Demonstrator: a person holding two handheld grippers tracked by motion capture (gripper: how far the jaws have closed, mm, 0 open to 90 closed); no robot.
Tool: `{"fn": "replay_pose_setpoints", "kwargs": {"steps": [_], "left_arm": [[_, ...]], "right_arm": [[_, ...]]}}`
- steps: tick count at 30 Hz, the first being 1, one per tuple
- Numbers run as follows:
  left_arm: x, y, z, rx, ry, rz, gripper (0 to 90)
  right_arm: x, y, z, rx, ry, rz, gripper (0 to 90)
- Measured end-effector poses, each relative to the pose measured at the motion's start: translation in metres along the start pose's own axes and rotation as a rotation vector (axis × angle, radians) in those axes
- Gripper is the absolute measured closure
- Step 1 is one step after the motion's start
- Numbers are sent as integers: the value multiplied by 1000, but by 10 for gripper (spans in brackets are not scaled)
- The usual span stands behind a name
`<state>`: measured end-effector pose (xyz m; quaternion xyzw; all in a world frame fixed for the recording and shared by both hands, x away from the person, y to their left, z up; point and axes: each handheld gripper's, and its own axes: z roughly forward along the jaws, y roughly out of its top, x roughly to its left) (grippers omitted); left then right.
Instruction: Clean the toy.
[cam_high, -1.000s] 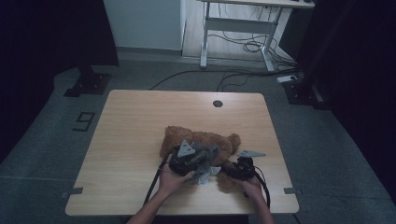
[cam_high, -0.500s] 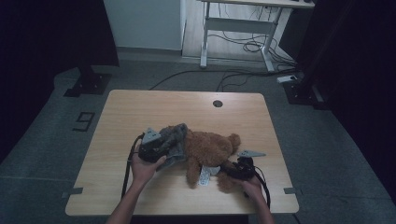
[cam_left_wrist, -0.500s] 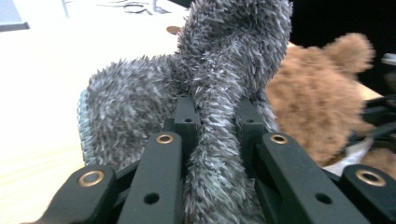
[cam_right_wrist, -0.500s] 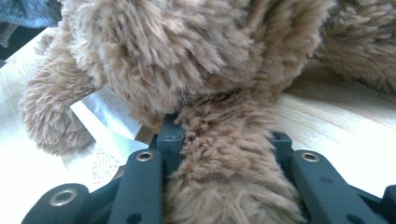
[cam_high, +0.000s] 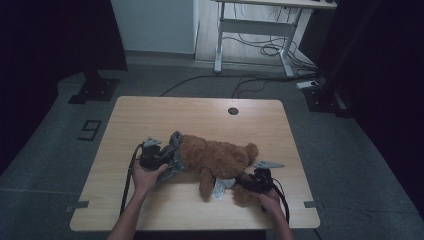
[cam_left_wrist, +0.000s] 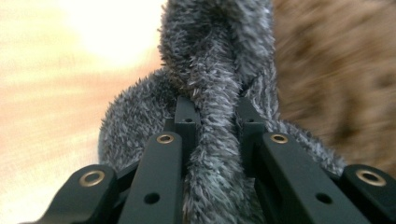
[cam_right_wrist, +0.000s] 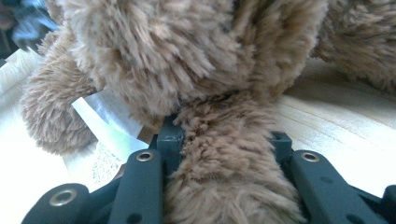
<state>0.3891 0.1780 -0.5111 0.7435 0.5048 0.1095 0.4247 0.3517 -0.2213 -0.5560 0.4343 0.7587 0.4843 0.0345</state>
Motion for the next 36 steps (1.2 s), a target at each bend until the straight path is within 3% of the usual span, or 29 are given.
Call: {"fn": "replay_pose_setpoints", "kwargs": {"steps": [7,12,17,22,26,29,33,36], "left_arm": [[8,-19,16,59,0,-24,761],[7,-9,-4,10,11,-11,759],[-1,11,-33,-81,-9,16,758],[-24,34,-48,-139,-61,67,757],[-54,50,-47,-153,-115,108,757],[-91,56,-31,-121,-146,193,756],[-123,58,-8,-90,-182,240,756],[-139,58,13,-39,-155,284,756]], "right_arm": [[-1,0,0,4,-3,6,613],[-2,0,0,7,2,11,613],[-2,0,0,7,2,9,612],[-2,0,0,7,-1,7,610],[-2,1,0,6,-3,7,608],[-2,1,0,6,-2,7,607],[-2,1,0,7,-3,7,607],[-2,1,0,6,-2,6,607]]}}
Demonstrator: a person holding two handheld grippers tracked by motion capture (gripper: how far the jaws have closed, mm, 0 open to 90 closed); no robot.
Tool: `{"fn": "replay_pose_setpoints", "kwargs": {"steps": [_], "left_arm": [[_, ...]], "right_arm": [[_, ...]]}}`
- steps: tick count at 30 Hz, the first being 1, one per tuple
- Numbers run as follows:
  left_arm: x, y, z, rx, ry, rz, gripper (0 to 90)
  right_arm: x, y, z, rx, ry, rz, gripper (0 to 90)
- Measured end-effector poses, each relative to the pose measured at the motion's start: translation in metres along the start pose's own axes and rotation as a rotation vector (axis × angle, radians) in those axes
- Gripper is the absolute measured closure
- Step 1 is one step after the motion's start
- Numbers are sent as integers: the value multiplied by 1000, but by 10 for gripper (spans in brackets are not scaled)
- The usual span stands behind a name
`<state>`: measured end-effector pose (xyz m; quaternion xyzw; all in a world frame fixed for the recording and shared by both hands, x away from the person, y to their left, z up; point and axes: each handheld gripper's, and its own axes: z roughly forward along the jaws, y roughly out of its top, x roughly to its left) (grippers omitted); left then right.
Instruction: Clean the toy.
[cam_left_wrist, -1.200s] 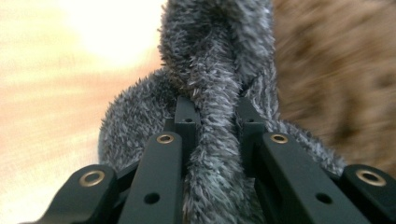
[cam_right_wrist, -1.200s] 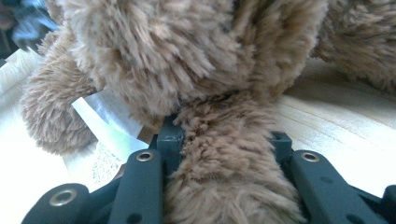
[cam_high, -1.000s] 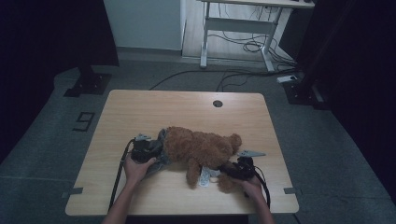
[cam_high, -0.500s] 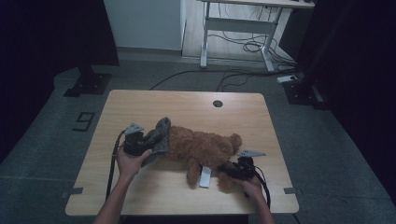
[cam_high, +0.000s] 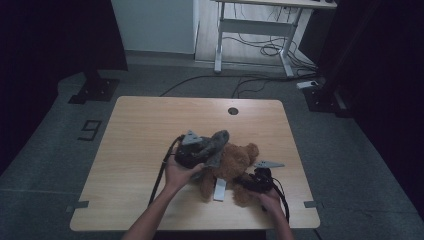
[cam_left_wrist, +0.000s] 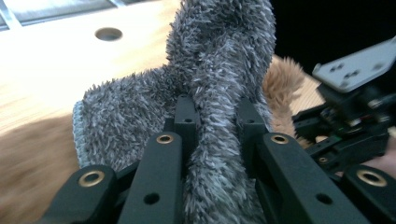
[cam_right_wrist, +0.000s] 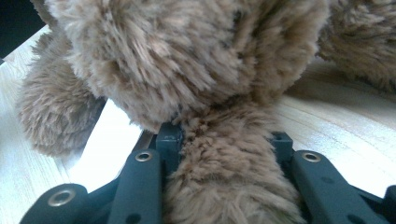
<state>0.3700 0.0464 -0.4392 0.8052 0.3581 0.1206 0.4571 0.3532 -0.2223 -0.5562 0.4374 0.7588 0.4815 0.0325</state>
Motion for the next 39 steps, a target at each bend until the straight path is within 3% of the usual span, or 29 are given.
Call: {"fn": "replay_pose_setpoints", "kwargs": {"steps": [2,3,6,10,15,19,24,30,34,37,39], "left_arm": [[0,-2,12,30,7,-4,756],[3,-5,16,26,2,-27,756],[8,-9,13,13,-6,-45,756],[20,-13,-3,4,40,-43,756],[43,-19,-28,-25,97,-73,758],[64,-22,-42,-13,159,-102,758],[97,-35,-38,6,128,-210,758],[107,-47,-35,34,177,-217,764],[114,-64,-34,73,206,-227,765],[118,-81,-32,72,158,-269,765],[120,-91,-31,89,153,-281,765]], "right_arm": [[0,0,0,2,1,1,607],[0,0,0,2,1,0,607],[-1,0,0,2,2,0,605],[0,0,0,-2,0,-9,604],[0,0,0,-3,3,-7,604],[-1,0,0,0,5,-3,603],[0,0,0,-2,4,-3,603],[0,0,0,0,8,1,602],[-1,0,1,3,6,5,602],[-1,0,1,4,7,9,601],[-2,0,0,5,5,11,601]]}}
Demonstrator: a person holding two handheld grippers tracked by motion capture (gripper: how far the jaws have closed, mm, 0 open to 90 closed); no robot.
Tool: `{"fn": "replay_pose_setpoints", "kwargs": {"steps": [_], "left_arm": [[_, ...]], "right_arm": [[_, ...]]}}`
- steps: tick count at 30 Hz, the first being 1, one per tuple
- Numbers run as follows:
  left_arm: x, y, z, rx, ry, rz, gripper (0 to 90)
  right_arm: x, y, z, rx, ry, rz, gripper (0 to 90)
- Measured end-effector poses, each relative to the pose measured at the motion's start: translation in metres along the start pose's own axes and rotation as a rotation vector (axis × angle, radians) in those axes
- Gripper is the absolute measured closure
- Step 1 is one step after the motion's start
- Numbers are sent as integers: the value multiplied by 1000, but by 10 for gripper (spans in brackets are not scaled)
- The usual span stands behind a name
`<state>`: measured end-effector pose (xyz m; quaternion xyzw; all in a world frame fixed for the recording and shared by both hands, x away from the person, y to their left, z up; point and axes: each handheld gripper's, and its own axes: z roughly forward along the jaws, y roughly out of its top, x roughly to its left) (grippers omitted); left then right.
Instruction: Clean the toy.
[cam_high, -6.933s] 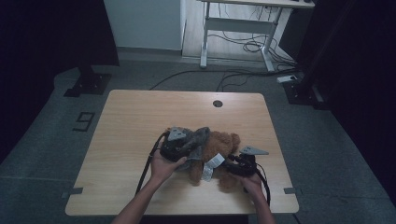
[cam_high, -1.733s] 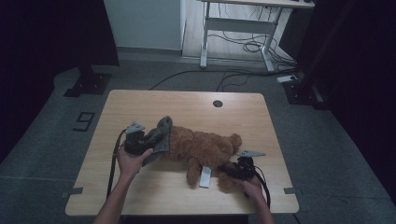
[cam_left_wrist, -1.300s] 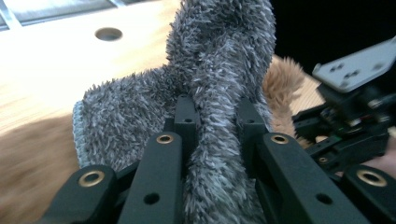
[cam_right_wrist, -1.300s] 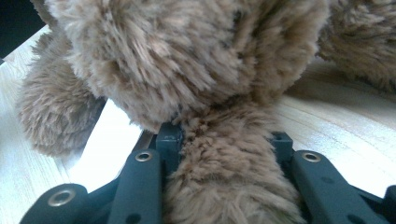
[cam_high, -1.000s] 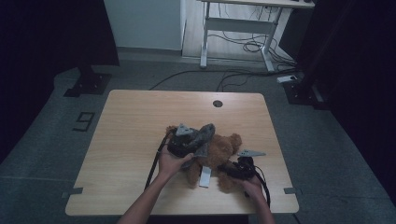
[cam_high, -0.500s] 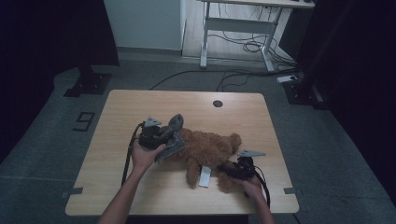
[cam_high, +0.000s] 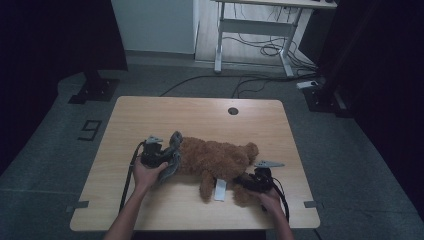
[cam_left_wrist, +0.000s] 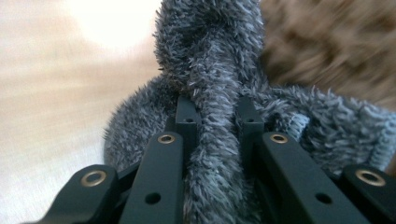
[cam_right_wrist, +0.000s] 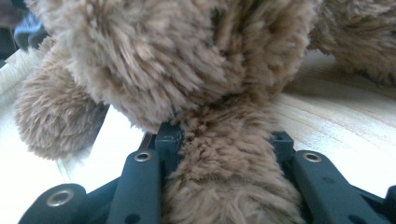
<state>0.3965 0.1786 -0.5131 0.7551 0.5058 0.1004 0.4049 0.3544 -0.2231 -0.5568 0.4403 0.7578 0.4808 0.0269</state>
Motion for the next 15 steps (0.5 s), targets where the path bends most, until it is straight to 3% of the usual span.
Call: {"fn": "replay_pose_setpoints", "kwargs": {"steps": [3,7,12,15], "left_arm": [[5,-9,3,45,11,2,763],[4,-1,-9,19,22,9,761],[-18,25,-39,-62,8,81,760],[-36,43,-47,-100,-9,121,759]], "right_arm": [[0,0,0,1,2,3,601],[0,0,0,1,2,4,601],[-1,0,0,2,4,4,600],[-1,0,0,2,3,2,599]]}}
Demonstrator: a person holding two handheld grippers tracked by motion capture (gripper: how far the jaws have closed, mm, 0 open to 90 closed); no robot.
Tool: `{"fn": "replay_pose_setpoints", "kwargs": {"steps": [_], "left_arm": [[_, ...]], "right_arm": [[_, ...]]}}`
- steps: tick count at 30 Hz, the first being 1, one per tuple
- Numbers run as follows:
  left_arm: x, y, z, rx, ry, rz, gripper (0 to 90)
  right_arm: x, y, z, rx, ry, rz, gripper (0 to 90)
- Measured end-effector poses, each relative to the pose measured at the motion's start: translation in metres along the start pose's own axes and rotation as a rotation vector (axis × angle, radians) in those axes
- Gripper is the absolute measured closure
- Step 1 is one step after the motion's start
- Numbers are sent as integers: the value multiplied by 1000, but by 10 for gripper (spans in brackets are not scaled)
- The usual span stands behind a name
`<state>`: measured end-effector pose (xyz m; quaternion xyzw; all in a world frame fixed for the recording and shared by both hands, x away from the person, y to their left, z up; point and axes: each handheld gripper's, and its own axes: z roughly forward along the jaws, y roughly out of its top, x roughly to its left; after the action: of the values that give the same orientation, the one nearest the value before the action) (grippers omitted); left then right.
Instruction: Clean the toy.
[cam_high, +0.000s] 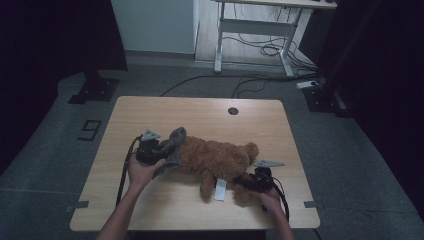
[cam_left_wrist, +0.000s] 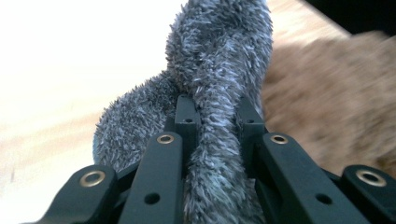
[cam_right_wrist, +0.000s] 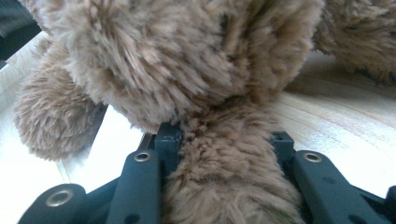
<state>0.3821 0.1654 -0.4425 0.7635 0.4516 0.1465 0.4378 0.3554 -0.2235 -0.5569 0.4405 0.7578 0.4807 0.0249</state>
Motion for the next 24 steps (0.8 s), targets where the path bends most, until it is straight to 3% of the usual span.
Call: {"fn": "replay_pose_setpoints", "kwargs": {"steps": [5,10,16,24], "left_arm": [[-21,28,6,-26,-46,26,758],[-36,46,28,-10,-64,38,758],[-36,44,51,46,-55,32,755],[-30,31,55,82,-53,31,757]], "right_arm": [[0,1,0,0,-7,0,593],[-1,4,4,0,-18,-15,584],[-2,12,10,-5,-47,-39,584],[-7,19,12,-9,-68,-51,575]]}}
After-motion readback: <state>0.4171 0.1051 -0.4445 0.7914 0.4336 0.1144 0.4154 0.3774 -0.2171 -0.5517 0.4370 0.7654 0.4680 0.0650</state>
